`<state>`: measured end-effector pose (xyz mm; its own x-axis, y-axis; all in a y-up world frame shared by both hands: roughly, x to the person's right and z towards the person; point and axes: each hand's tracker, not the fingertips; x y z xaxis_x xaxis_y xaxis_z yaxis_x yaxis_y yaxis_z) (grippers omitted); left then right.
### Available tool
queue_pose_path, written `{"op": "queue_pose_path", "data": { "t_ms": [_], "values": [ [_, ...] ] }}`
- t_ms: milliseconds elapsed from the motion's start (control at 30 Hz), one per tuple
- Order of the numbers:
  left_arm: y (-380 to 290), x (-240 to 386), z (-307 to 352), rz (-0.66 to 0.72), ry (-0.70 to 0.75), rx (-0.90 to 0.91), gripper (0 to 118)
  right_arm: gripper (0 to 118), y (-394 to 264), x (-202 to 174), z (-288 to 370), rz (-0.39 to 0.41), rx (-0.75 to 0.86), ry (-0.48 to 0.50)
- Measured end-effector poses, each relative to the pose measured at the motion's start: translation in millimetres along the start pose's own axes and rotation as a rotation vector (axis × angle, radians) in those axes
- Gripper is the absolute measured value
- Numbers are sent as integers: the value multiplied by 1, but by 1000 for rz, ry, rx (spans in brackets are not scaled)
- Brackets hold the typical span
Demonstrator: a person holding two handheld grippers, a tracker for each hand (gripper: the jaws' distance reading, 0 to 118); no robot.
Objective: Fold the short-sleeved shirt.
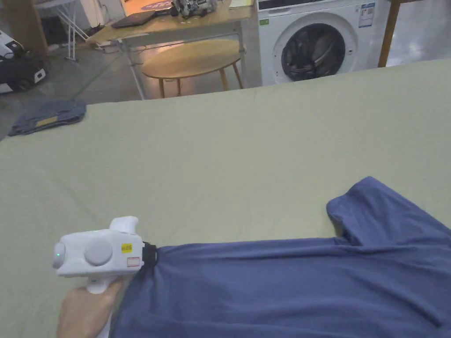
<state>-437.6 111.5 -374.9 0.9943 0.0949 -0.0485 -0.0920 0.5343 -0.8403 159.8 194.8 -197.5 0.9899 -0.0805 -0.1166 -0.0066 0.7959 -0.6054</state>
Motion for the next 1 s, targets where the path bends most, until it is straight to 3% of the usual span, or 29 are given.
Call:
{"op": "queue_pose_path", "data": {
  "t_ms": [33,67,100,133,200,333,400,467,533,600,767,867,1000],
  "values": [
    [0,5,-2,-28,16,2,0,1,17,2,-13,-2,-4,13],
    [0,5,-2,-35,30,-8,0,13,37,4,-32,-4,-27,25],
    [1,6,-3,-26,30,-14,0,13,52,7,-51,-4,-73,28],
    [3,7,-3,-12,33,-21,0,20,70,11,-78,-7,-116,13],
    [2,12,2,-5,36,-37,0,58,92,20,-132,0,-224,7],
    [-2,13,8,17,32,-38,0,57,100,41,-232,5,-456,-104],
    [-7,14,10,54,13,-24,0,39,93,47,-248,-44,-525,-124],
    [-11,14,9,64,22,-7,0,29,94,47,-234,-88,-444,-115],
    [-14,16,13,71,19,-1,0,2,92,48,-227,-85,-423,-86],
    [-9,7,22,88,-18,18,0,2,92,47,-206,-111,-380,-60],
    [-55,1,125,64,-152,254,0,2,78,48,-102,-138,-201,53],
    [-109,-8,172,63,-164,283,0,2,36,47,-31,-106,-154,36],
    [-182,-11,196,85,-148,274,0,2,-30,53,27,-179,-131,11]
  ]
}}
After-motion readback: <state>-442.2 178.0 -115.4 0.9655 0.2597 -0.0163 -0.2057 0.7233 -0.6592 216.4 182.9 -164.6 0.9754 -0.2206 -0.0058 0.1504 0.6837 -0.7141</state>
